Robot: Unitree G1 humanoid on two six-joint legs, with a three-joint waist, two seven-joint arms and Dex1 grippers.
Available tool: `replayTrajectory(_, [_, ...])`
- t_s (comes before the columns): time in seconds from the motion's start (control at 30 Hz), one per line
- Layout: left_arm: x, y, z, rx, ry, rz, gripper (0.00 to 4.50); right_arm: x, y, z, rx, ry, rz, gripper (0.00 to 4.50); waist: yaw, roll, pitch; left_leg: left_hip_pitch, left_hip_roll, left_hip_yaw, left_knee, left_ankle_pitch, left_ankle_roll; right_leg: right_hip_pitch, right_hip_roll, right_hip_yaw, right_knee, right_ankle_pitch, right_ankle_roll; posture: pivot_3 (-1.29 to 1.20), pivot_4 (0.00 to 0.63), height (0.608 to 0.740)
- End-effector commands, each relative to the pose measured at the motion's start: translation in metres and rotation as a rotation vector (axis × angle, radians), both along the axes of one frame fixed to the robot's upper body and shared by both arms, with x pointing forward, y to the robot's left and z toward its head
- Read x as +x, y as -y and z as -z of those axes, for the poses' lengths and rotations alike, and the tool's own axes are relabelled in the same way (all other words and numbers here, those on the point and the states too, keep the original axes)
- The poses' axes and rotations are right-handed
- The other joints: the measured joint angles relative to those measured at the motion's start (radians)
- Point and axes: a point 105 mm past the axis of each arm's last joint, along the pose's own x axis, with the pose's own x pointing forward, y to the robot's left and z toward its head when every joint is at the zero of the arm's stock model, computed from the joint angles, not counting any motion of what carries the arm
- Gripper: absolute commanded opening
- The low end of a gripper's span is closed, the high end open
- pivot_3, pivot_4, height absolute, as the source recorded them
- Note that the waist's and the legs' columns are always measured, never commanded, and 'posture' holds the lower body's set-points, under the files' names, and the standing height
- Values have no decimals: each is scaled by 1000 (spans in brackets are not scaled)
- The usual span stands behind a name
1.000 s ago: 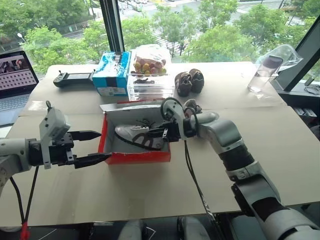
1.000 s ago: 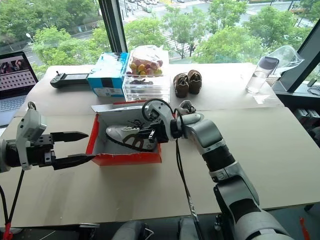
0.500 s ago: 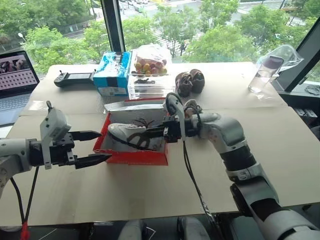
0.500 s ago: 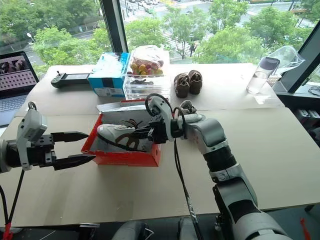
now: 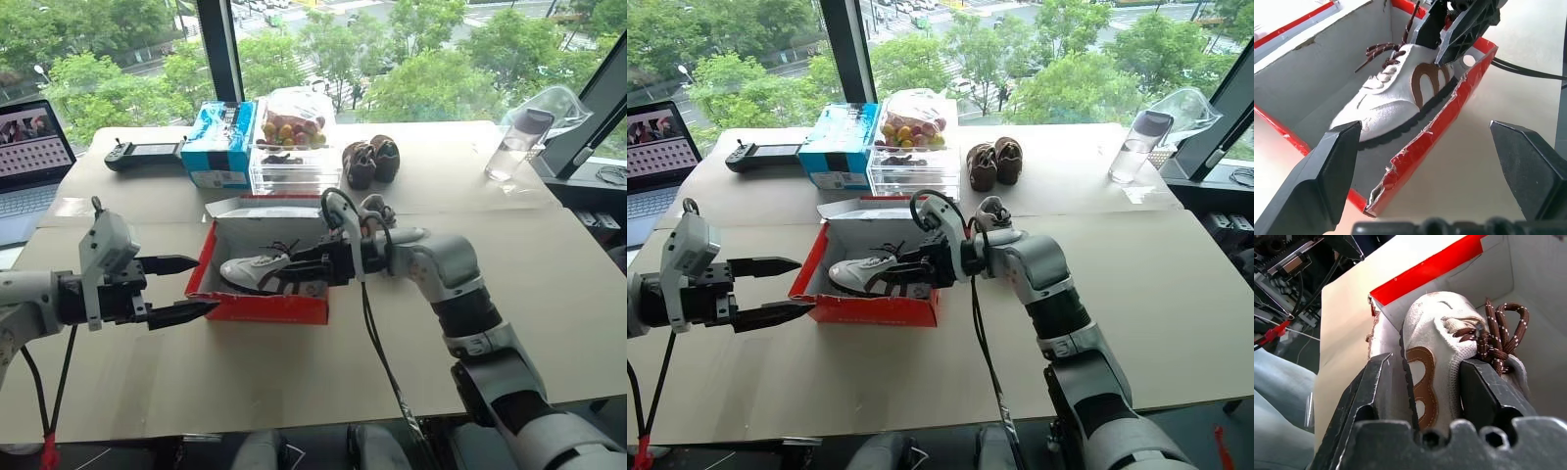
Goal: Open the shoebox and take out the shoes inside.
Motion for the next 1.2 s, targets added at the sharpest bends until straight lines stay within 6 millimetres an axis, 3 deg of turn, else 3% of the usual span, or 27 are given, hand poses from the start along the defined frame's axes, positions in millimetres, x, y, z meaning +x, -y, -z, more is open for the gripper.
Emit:
replayTrajectory(0.03, [-2,4,-8,9,45,25,4500,-5,9,-33,53,55,-63,2306,0,0,0,0,0,0,0,0,0,0,0,0,0,0,0,0,150,740])
replayTrajectory(0.17, [-1,5,-8,8,46,26,4500,-1,15,-25,-35,196,-72,2306,3,0,0,0,0,0,0,-1,1,1,0,0,-1,0,0,0,150,740])
replayTrajectory(0.37, [1,5,-8,7,47,27,4500,-9,2,-29,48,158,-104,2306,-5,0,0,0,1,0,0,-1,1,0,1,0,0,0,0,0,150,740])
replayTrajectory(0.53, [2,5,-8,8,46,29,4500,-2,-7,-43,269,-84,-46,2306,-1,0,0,0,1,0,0,0,0,0,1,0,0,0,0,0,150,740])
replayTrajectory(0.6, [2,5,-8,8,46,28,4500,4,-9,-34,275,-109,-4,2306,1,0,0,0,1,0,0,0,0,0,1,0,0,0,0,0,150,740])
replayTrajectory(0.83, [1,5,-8,14,46,27,4500,27,2,14,-63,274,94,2306,3,0,0,0,0,0,0,0,0,0,1,0,0,0,0,0,150,740])
replayTrajectory(0.9, [1,5,-9,15,46,27,4500,23,3,8,-43,283,61,2306,1,0,0,0,-1,0,0,0,0,0,0,0,0,0,0,0,150,740])
replayTrajectory(1.07, [1,5,-9,14,46,32,4500,21,7,7,-263,733,-76,2306,0,0,0,1,0,0,0,0,-1,0,1,0,-1,0,0,0,150,740])
replayTrajectory(1.2, [3,6,-9,12,49,36,4500,4,-6,-5,-122,664,-118,2306,-5,0,0,1,1,0,0,0,-1,0,1,0,-1,0,0,0,150,740])
